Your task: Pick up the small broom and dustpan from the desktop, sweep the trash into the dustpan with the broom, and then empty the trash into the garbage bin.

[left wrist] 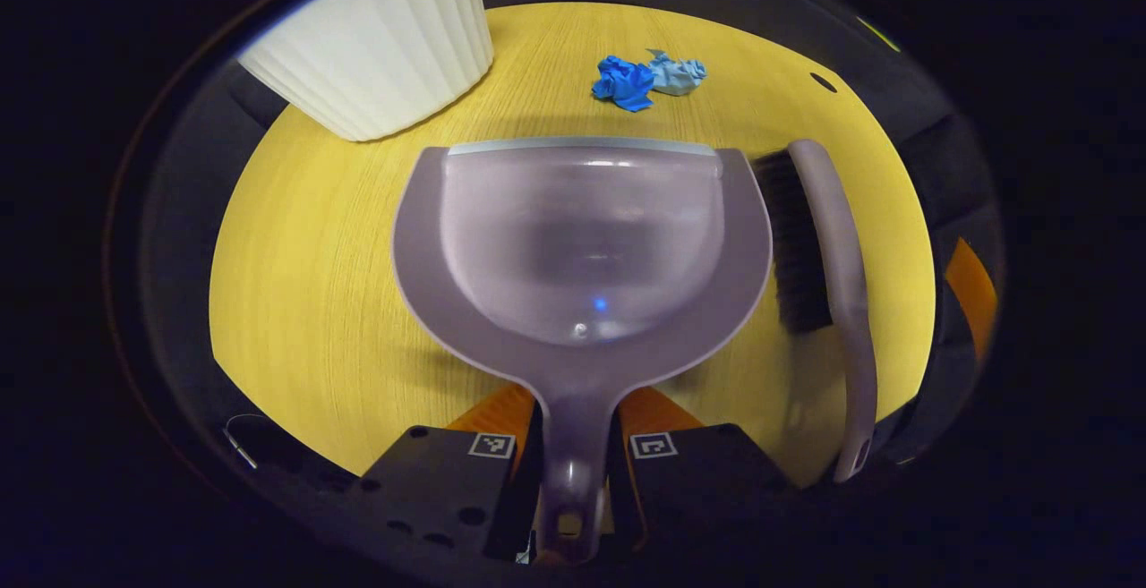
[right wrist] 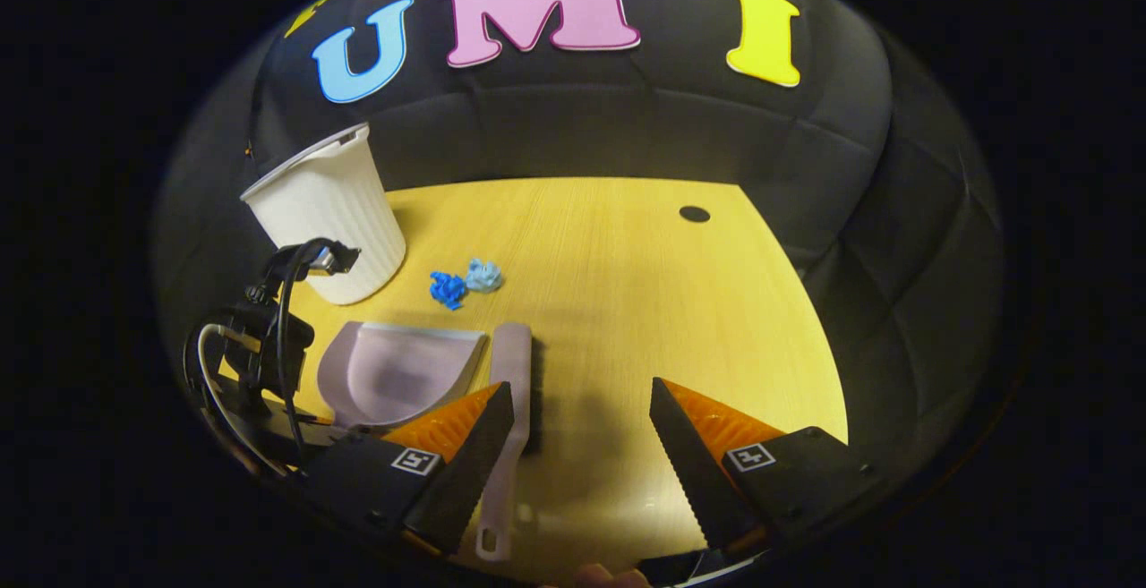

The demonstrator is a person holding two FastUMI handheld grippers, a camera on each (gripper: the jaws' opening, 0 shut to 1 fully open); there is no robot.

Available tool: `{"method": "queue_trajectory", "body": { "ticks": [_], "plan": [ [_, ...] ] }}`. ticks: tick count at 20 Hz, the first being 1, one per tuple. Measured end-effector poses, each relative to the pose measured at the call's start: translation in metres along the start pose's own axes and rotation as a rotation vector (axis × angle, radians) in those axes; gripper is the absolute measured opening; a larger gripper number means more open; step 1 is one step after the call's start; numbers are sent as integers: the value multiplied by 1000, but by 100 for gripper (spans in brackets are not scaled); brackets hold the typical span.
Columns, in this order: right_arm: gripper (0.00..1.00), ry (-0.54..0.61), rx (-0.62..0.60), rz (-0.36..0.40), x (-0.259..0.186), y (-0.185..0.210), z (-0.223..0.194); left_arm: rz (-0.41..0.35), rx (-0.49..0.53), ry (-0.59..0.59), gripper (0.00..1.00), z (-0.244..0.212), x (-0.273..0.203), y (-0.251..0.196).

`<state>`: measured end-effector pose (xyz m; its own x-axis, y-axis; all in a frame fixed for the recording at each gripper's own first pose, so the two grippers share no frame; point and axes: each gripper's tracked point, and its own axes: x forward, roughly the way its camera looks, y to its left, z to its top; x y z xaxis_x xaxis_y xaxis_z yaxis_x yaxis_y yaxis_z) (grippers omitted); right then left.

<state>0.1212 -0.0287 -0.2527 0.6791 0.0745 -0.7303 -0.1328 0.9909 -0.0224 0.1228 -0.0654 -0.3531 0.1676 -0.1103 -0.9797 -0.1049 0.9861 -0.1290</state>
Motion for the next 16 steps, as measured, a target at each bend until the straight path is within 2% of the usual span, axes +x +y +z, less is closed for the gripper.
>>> {"method": "queue_trajectory", "body": {
  "ticks": [5,9,10,11,12,16],
  "plan": [
    [100,167,-67,10,7,22,-35,-39,64,-9,30,-4,-7,16],
    [100,421,-57,34,10,37,-70,-84,127,-37,28,-1,-6,26],
    [100,458,-49,13,11,32,-73,-106,133,-47,29,0,-5,26],
    [93,481,-44,-9,10,31,-74,-127,138,-53,29,-2,-4,28],
    [100,493,-61,-23,13,31,-76,-140,145,-52,29,-4,-2,31],
    [100,591,-130,-87,13,21,-85,-179,182,-72,30,-3,-3,34]
  ]
}}
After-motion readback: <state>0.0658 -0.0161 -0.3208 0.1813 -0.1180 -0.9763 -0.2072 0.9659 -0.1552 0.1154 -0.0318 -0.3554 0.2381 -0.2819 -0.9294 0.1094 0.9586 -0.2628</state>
